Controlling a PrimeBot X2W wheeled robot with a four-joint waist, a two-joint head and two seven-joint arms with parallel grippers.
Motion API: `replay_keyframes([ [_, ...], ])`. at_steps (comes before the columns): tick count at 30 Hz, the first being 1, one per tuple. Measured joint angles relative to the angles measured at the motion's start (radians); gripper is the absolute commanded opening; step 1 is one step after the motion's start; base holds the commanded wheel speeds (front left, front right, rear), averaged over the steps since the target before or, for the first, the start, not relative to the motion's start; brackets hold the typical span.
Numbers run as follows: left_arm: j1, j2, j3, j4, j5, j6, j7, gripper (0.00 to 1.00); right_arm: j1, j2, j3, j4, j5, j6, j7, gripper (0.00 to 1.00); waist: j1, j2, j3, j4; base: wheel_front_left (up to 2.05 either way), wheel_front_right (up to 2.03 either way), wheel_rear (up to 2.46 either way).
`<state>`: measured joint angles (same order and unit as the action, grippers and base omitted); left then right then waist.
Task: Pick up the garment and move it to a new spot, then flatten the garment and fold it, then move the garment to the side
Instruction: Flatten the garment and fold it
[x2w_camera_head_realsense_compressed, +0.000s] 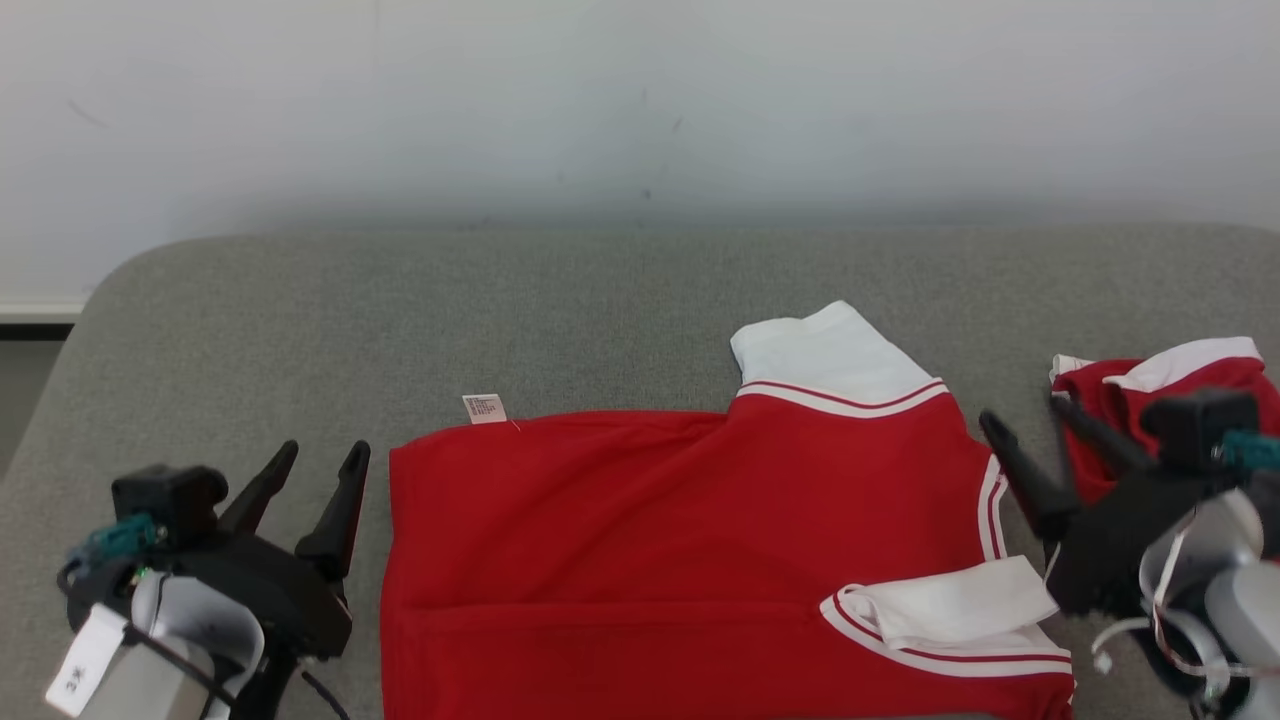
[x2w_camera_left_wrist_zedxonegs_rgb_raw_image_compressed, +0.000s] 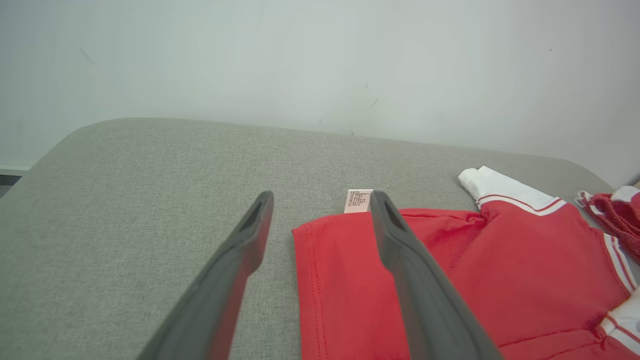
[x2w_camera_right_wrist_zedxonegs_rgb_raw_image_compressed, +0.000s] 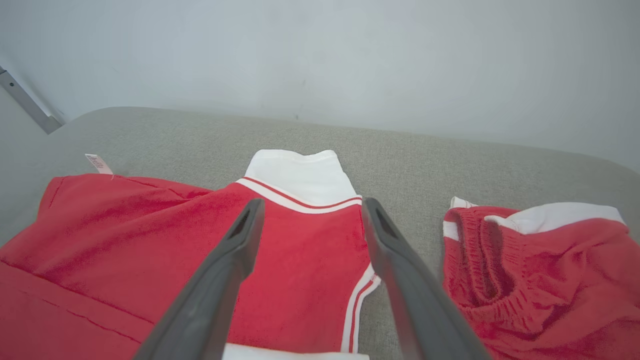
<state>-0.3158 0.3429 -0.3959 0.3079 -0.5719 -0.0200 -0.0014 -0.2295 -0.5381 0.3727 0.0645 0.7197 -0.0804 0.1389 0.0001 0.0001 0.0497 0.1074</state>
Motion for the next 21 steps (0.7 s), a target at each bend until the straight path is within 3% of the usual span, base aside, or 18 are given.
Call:
replay_keyframes([
  [7,-0.133,-0.025,-0.009,0.131,-0.013,-0.043,0.047,1.0,-0.152,0.018,0.019,0.073,-0.037,0.0,0.015,1.0,0.0001,0.0,0.065,-0.004,0.0,0.0,0.0],
  [21,-0.29,-0.059,0.027,0.383,-0.096,-0.079,0.098,1.0,-0.26,0.055,0.054,0.146,-0.071,0.016,0.009,1.0,0.0001,0.0,0.191,-0.037,0.0,0.0,0.0],
])
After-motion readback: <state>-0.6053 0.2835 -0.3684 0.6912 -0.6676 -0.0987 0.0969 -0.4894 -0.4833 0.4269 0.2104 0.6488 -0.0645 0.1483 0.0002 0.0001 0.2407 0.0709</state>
